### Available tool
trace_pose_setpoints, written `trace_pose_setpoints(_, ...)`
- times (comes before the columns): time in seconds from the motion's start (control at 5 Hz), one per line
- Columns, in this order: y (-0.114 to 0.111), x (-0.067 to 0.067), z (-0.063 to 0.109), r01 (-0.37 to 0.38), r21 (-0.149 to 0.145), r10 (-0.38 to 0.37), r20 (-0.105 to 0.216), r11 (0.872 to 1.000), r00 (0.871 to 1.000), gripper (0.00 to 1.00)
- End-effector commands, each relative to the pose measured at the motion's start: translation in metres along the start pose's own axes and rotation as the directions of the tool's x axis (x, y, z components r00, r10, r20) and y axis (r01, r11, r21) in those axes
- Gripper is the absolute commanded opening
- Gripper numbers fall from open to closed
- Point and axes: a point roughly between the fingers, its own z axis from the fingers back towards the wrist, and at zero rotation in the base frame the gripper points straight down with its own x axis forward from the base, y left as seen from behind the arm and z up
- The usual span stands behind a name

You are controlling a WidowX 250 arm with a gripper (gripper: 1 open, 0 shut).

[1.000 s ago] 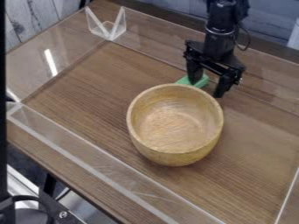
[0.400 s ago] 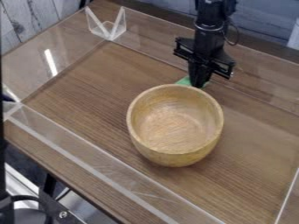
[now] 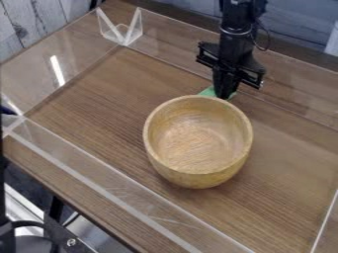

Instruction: Put the green block in the brown bowl

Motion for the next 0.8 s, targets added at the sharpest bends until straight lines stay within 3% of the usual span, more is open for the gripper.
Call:
trace_pose_setpoints(0.0, 0.0, -0.008, -0.016, 0.01, -0.017, -0.01, -0.054, 1.0, 0.999, 0.0)
trace_pose_setpoints(0.2, -0.005, -0.018, 0.006, -0.006, -0.023, 0.006, 0.016, 1.0, 1.0, 0.0)
trace_pose_setpoints(0.4, -0.009, -0.028, 0.041, -0.023, -0.02, 0.025, 0.109, 1.0, 0.994, 0.0)
trace_pose_setpoints(0.6, -0.004, -0.031, 0.07, 0.016, -0.021, -0.012, 0.165, 1.0, 0.986, 0.0)
